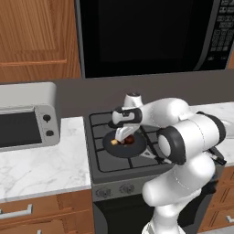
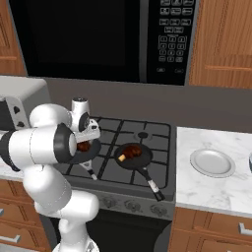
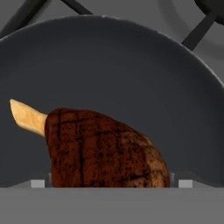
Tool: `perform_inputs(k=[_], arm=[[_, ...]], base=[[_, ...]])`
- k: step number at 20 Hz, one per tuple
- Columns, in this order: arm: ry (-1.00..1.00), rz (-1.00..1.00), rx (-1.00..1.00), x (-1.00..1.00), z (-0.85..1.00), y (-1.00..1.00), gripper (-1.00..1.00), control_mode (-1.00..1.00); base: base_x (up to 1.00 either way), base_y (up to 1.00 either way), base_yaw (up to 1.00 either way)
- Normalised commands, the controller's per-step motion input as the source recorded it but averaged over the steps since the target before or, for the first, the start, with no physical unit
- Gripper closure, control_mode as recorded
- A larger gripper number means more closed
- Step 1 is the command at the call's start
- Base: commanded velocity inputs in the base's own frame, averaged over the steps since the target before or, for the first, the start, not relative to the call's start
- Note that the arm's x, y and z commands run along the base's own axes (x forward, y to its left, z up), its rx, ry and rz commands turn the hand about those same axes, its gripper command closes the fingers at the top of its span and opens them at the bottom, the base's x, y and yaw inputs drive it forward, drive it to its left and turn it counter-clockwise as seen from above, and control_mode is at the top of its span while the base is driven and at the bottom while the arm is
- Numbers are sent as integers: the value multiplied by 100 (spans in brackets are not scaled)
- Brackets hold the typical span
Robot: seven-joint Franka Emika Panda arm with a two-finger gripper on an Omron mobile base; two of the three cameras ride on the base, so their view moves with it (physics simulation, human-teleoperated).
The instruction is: Place one of the steaks on the plate and the other in the bowl. Then place the bowl in the fridge.
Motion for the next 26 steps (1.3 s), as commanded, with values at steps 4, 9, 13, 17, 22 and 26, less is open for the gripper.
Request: perform_inputs(k=[4,9,13,17,22,26], arm=[[-1,7,1,-40,-51,0,100,-100],[-20,0,9,-47,-6,-3,100,-100],[-9,0,6,-9,22,-5,100,-100],[16,-2,11,-8,59,-19,100,-100],[21,-9,14,-18,84,-37,100,-100],[18,-10,11,-22,61,-38,100,-100]], base=[[0,0,0],[0,0,0],[0,0,0],[0,0,0],[0,0,0],[0,0,0]])
